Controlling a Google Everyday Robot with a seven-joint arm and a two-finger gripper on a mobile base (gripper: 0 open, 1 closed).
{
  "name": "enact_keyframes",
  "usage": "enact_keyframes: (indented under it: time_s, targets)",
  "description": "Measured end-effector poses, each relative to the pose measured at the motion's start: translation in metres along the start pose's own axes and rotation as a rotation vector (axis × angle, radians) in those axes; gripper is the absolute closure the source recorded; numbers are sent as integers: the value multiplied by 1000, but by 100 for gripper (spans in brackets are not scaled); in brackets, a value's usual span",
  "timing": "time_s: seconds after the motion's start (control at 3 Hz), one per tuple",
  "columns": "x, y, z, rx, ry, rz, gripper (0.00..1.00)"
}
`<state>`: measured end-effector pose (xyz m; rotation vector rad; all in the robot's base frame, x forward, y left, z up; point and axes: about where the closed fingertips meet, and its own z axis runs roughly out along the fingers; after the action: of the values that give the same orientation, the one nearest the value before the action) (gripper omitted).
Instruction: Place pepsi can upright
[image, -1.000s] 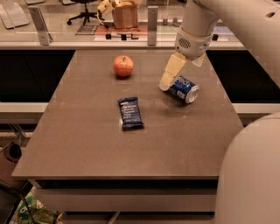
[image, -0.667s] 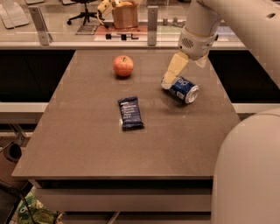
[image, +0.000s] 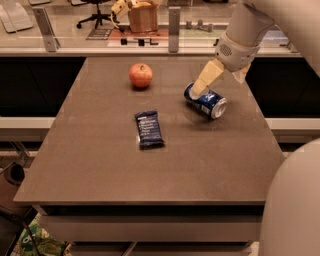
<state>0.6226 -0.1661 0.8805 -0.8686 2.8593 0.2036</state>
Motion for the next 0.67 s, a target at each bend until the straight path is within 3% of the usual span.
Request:
enact_keyframes:
  time_s: [0.33, 0.67]
  targets:
    - [-3, 1, 3, -10, -2, 12, 0]
    - [-14, 6, 8, -10, 14, -14, 0]
